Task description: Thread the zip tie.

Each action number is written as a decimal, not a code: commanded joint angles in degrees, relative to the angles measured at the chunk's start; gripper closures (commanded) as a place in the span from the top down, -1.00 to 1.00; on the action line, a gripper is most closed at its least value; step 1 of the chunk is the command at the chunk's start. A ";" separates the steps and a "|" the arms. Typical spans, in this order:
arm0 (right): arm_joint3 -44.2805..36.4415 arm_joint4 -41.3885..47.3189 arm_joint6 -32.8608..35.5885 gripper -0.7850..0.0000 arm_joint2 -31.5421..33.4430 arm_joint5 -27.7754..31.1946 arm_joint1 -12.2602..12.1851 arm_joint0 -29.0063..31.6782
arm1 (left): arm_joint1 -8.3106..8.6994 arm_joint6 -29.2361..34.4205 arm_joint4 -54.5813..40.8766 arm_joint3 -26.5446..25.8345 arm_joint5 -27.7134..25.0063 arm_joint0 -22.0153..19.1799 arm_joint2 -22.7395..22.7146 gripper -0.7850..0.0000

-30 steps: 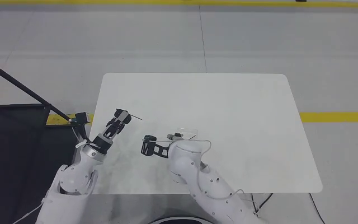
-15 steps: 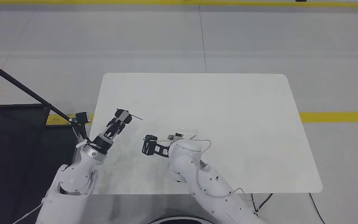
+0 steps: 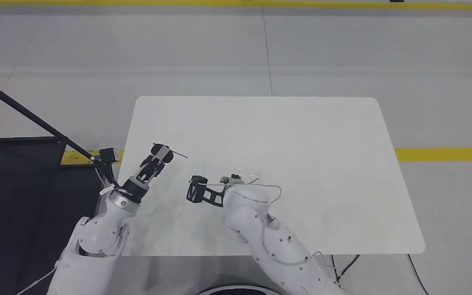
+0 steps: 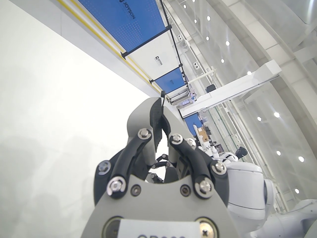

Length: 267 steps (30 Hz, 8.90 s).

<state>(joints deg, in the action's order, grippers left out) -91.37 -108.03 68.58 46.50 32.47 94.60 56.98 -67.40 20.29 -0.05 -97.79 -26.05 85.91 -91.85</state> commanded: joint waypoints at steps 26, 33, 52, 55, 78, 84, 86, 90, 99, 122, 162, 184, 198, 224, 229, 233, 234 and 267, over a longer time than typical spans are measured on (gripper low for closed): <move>-36.51 -14.02 -69.09 -1.00 23.57 17.51 -11.30 29.75 | 1.07 18.25 1.74 1.52 -0.24 -5.84 4.84 -1.00; -36.13 -13.98 -72.39 -1.00 25.12 18.81 -11.85 30.47 | 1.12 18.98 2.27 1.42 0.10 -6.41 5.35 -1.00; -38.49 -13.78 -84.58 -1.00 26.17 15.30 -13.41 31.31 | 1.92 34.99 1.00 6.00 -4.42 -13.68 10.29 -1.00; -38.25 -14.52 -92.02 -1.00 27.84 13.17 -14.28 32.35 | 2.13 40.77 -1.33 8.42 -6.66 -17.06 12.18 -1.00; -34.28 -17.05 -100.22 -1.00 29.12 11.98 -16.66 31.32 | 3.05 48.73 -9.05 11.55 -9.22 -25.22 20.58 -1.00; -34.69 -20.23 -95.86 -1.00 27.53 9.27 -16.95 30.96 | 3.17 48.14 -8.84 10.74 -6.99 -24.70 21.67 -1.00; -34.52 -21.51 -95.27 -1.00 26.35 8.14 -17.13 30.64 | 3.26 49.67 -10.41 10.85 -6.60 -24.94 22.30 -1.00; -33.26 -22.94 -94.84 -1.00 25.13 6.13 -17.49 29.78 | 3.54 51.55 -11.93 11.31 -6.39 -25.52 22.84 -1.00; -31.75 -23.86 -97.43 -1.00 24.16 2.90 -18.48 28.62 | 4.60 51.93 -13.44 10.92 -6.01 -25.98 24.47 -1.00; -30.38 -22.38 -95.72 -1.00 22.74 1.56 -20.50 26.94 | 5.25 51.52 -13.49 10.90 -6.42 -26.25 25.26 -1.00; -29.53 -18.56 -92.36 -1.00 21.39 -0.13 -23.22 25.31 | 5.25 51.52 -13.49 10.90 -6.42 -26.25 25.26 -1.00; -29.02 -17.78 -89.84 -1.00 19.67 3.37 -24.55 23.29 | 5.25 51.52 -13.49 10.90 -6.42 -26.25 25.26 -1.00; -28.71 -16.99 -92.85 -1.00 19.25 7.83 -25.79 21.79 | 5.25 51.52 -13.49 10.90 -6.42 -26.25 25.26 -1.00; -28.45 -14.49 -88.18 -1.00 18.13 10.29 -27.35 20.55 | 5.31 49.48 -12.29 9.71 -5.65 -25.46 25.43 -1.00; -28.59 -13.41 -86.07 -1.00 18.75 8.31 -27.50 20.99 | 5.57 48.77 -11.77 8.96 -5.56 -25.00 25.40 -1.00; -29.15 -12.93 -84.49 -1.00 18.82 6.62 -27.58 21.47 | 5.76 48.73 -11.67 8.85 -5.74 -24.90 25.50 -1.00; -29.24 -12.85 -84.49 -1.00 18.88 6.19 -27.61 21.49 | 5.80 48.67 -11.66 8.86 -5.72 -24.91 25.51 -1.00; -30.11 -14.01 -91.87 -1.00 19.36 -1.46 -29.40 23.51 | 6.62 48.18 -12.69 10.01 -4.86 -26.28 27.95 -1.00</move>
<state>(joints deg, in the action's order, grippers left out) -121.53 -122.00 -23.52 65.99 31.24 65.21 80.53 -60.78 68.47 -12.65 -87.82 -30.98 59.66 -63.96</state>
